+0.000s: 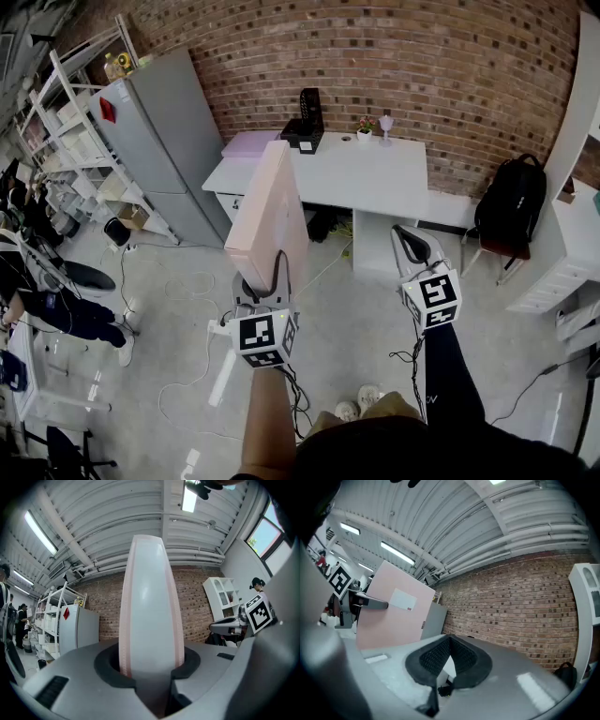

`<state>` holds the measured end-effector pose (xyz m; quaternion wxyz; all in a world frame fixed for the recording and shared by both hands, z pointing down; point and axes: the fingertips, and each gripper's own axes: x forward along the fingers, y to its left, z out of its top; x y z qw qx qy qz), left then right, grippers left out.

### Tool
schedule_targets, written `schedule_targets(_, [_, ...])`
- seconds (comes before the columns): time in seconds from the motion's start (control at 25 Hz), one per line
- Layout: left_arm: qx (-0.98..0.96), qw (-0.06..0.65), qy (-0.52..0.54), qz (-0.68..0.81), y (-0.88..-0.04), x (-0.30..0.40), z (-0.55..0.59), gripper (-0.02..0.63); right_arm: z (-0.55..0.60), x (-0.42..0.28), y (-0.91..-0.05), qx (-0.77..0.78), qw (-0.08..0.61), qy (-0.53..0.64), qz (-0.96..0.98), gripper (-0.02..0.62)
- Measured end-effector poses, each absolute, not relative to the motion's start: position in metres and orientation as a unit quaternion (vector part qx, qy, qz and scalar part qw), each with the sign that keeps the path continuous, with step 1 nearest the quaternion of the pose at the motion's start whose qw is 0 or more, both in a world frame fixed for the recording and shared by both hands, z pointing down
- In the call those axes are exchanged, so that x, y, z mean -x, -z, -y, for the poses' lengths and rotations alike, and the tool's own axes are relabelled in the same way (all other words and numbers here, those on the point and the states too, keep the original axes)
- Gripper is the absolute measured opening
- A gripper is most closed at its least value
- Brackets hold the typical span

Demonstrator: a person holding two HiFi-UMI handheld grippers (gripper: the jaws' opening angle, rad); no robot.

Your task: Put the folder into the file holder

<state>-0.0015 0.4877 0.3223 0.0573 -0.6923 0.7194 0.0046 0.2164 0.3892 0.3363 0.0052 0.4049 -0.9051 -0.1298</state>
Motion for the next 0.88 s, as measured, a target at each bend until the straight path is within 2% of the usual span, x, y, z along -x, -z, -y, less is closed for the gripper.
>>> schedule_targets(0.32, [0.701, 0.049, -0.012, -0.712, -0.326, 0.013, -0.518, 0.145, -0.417, -0.206, -0.344, -0.413, -0.002, 0.111, 0.904, 0.000])
schedule_targets(0.88, [0.702, 0.065, -0.011, -0.709, -0.313, 0.036, -0.502, 0.144, -0.399, -0.193, -0.327, -0.414, -0.041, 0.104, 0.904, 0.000])
